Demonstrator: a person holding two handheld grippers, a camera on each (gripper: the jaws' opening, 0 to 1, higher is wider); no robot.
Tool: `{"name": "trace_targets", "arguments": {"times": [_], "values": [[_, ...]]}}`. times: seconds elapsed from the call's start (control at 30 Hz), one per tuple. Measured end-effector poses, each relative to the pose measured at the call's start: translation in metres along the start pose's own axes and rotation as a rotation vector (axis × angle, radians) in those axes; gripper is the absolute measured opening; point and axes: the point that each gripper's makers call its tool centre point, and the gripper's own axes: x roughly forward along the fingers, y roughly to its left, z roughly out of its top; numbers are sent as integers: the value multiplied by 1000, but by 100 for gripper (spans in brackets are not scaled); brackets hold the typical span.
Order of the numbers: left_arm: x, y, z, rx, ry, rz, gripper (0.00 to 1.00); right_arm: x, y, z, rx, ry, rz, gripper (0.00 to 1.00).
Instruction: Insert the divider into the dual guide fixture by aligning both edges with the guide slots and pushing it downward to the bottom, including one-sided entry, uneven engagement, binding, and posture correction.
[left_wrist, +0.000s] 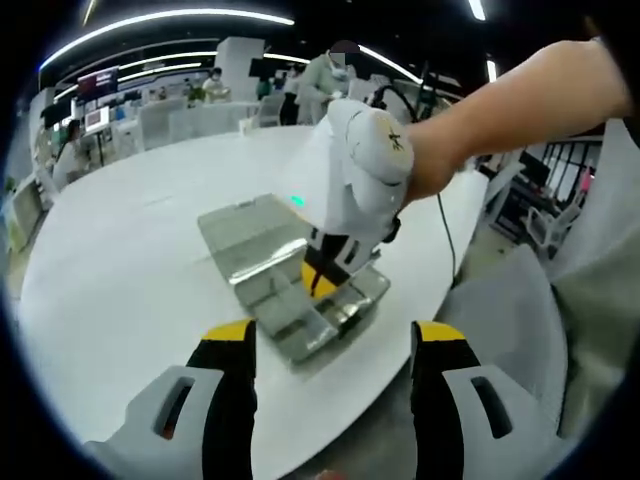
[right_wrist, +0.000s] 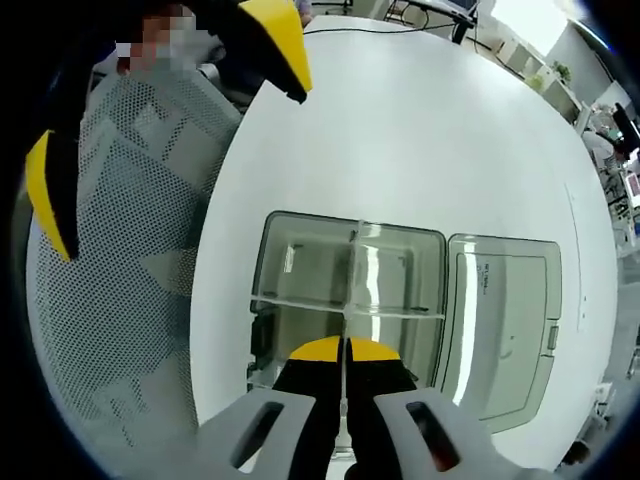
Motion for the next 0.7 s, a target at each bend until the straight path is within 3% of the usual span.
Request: {"name": "trace_targets", "arguments": {"times": [0.7], "values": [[-1,-3,-7,5,21,-7,61,0,-4,-3,111,-50,-34,0]]}}
